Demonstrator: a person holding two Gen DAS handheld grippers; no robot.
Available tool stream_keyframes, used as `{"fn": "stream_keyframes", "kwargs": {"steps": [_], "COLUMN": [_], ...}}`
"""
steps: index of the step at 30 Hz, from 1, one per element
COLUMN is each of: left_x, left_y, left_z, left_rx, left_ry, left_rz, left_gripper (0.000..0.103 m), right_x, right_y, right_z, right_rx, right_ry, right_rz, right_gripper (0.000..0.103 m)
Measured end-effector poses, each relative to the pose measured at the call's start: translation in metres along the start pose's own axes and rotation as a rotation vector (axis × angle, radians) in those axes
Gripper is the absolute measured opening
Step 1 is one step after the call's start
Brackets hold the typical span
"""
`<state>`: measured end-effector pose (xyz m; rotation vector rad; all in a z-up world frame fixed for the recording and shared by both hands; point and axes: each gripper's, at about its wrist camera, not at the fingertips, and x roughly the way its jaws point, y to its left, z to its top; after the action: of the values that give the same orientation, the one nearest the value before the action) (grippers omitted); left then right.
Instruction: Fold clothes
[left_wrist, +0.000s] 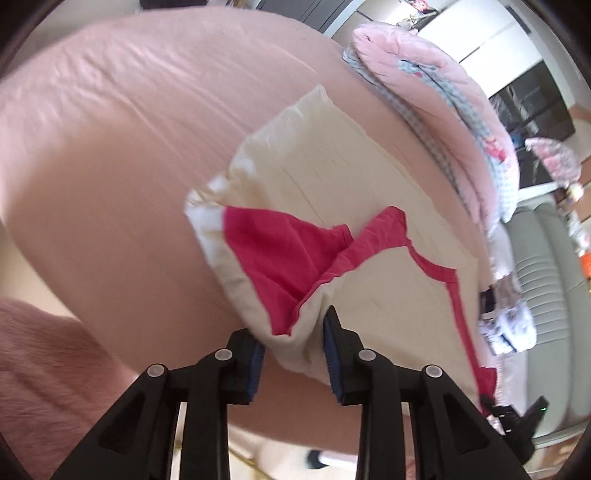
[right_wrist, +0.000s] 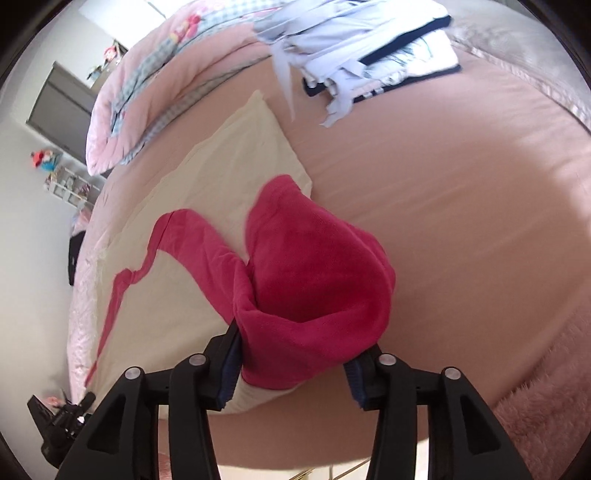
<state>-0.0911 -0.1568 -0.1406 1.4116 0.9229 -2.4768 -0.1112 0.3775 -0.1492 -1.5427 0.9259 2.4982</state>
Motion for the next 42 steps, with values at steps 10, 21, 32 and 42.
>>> {"fn": "stream_keyframes", "kwargs": {"steps": [10,21,32,42], "left_x": [-0.018,0.102,0.107,0.136], "left_y": [-0.032,-0.088,-0.129,-0.115], "left_z": [0.025,0.018,0.038,0.068], "left_rx": [0.242,0.491,0.561,0.552], "left_ry": [-0.117,0.109,0.078,0.104], "left_rz": [0.000,0.046,-0.131,0.029], "left_gripper": [0.026,0.026,0.027,0.026], "right_x": [0.022,-0.014,-0.012,0.089], "right_y": [0.023,-0.018,0.081,0.128], "right_z": [0.014,0.039,0.020,0.019], "right_rx": [-0.217,-0.165,-0.583,-0.712], "right_ry": [0.119,0.121,0.060,0.152], "right_rz": [-0.107,-0.059,0.038,-0.001], "right_gripper": [0.054,0.059,0.059,0.059]}}
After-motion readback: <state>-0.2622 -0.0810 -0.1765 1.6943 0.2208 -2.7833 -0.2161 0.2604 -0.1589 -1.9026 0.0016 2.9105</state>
